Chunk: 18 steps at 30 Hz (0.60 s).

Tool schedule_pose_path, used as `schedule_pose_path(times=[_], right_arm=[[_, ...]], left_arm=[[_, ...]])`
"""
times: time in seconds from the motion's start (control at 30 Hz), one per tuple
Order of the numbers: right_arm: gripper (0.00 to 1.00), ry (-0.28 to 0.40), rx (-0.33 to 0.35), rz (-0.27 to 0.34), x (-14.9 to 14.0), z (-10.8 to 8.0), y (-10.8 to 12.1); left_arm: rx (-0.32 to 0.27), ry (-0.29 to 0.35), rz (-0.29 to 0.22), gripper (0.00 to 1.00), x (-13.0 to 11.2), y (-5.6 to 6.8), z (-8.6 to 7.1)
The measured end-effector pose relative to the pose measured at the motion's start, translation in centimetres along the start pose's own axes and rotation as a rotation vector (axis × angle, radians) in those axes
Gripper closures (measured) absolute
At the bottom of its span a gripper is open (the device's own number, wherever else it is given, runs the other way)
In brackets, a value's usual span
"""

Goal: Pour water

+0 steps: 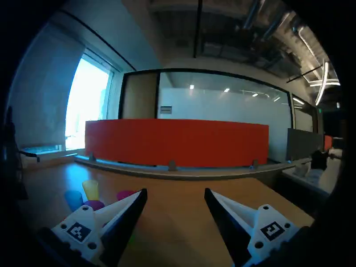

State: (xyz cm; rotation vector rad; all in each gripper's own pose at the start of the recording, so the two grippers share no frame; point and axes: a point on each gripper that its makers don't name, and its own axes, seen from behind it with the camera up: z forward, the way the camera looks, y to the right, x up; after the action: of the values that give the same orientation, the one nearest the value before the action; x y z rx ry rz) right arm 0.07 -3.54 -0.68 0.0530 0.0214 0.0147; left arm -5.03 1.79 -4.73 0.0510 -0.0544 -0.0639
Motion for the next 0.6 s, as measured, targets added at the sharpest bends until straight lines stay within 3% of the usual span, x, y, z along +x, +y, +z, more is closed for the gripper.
schedule_pose_path(times=[0.4,0.6], right_arm=[[0.00,0.011,-0.056,0.033,-0.2,-0.7,1.7],[0.01,0.015,-0.074,0.067,-0.5,-0.8,2.0]], left_arm=[[0.053,0.039,0.004,0.01,0.3,-0.7,0.4],[0.065,0.058,0.023,0.01,0.4,-0.2,0.5]])
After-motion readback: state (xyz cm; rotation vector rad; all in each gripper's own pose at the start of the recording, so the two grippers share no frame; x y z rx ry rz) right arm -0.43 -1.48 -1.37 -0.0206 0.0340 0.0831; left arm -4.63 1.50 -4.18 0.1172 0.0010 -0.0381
